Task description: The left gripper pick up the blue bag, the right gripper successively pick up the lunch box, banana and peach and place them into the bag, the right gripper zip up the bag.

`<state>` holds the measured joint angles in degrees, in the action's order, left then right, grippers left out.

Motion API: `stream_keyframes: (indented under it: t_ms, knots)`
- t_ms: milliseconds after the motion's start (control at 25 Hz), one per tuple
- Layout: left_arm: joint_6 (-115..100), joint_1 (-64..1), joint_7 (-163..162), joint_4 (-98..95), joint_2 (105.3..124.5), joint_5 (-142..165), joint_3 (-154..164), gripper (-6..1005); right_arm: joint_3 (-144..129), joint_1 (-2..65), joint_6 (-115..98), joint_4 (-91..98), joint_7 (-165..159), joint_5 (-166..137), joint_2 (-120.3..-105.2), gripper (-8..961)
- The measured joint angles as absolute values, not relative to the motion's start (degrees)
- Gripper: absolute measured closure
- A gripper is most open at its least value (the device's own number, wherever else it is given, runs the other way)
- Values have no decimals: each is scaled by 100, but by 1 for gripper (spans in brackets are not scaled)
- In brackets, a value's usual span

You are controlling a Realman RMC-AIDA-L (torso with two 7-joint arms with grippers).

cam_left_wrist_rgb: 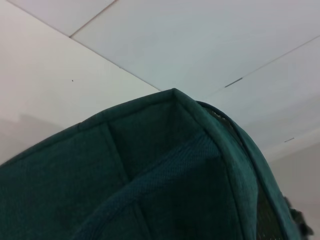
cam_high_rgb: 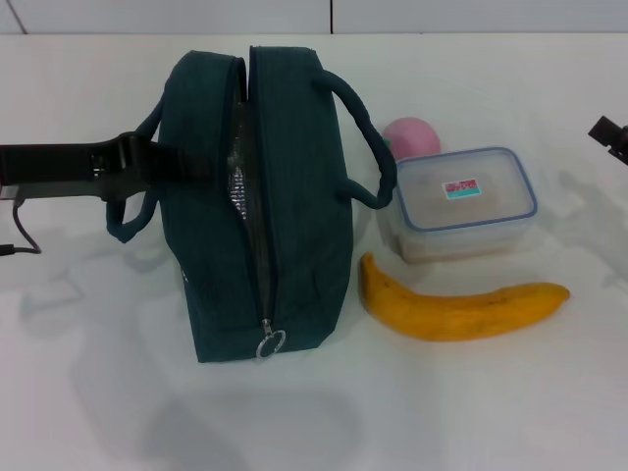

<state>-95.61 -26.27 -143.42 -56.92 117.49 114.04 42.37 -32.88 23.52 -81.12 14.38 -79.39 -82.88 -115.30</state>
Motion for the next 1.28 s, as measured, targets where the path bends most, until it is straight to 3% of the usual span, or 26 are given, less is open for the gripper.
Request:
stream_keyframes:
  t_ms: [560, 1280]
  knots:
    - [-9472, -2686, -14311, -5690, 11755, 11557, 4260, 961, -3346, 3026, -6938, 414, -8499, -8353, -11548, 142]
    - [-9419, -2784, -14271, -5492, 11689, 11567, 4280, 962, -3509, 3266, -6836, 179, -9035, -8368, -11572, 149]
